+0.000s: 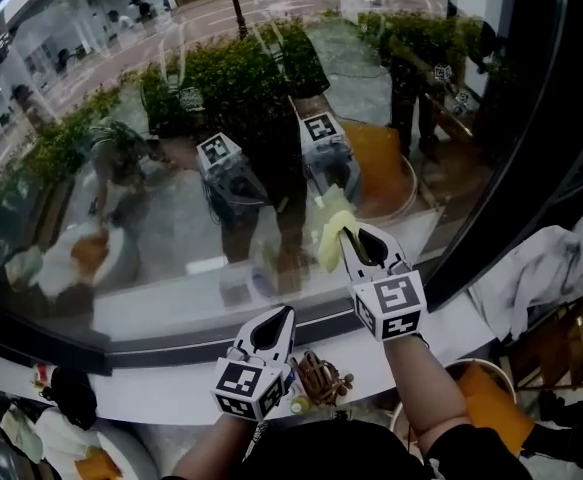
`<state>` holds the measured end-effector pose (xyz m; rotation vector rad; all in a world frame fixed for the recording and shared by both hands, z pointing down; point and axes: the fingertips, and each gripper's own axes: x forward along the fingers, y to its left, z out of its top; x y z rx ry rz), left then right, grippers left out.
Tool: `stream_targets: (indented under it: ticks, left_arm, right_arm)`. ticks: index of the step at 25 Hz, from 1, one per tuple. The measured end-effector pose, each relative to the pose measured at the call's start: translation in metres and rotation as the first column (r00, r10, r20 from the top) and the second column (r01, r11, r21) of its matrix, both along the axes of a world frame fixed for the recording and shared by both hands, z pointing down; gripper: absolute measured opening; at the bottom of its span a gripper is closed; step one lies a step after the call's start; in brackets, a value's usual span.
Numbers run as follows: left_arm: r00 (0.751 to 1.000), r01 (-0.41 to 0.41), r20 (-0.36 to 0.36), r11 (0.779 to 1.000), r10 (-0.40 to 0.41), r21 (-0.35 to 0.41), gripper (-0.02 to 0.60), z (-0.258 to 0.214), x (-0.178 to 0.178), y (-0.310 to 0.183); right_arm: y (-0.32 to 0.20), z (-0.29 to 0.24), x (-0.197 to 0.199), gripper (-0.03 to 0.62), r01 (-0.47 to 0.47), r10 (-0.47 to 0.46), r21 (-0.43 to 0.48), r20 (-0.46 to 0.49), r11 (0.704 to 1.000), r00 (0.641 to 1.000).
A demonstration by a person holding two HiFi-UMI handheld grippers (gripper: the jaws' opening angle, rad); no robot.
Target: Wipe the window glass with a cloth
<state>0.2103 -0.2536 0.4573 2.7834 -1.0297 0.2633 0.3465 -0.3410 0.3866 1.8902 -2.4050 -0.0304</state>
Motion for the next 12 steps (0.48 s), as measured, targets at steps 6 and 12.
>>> stream_targets:
  ticks: [6,12]
  left_arm:
    - [1.000,0.015,0.005,1.000,-0.015,-0.007,0.008,-0.001,0.025,0.008]
    - [1.000,0.025,0.001,1.000,-0.025,-0.014,0.008,-0.001,0.032,0.011]
  right_arm:
    - [0.003,0.003,0.052,0.052,-0.049,0.049,-0.003,0.009,0.999,0.999]
    - [0.007,0.009,0.088,0.052,-0.094,0.094,-0.009,0.007,0.995,0.996]
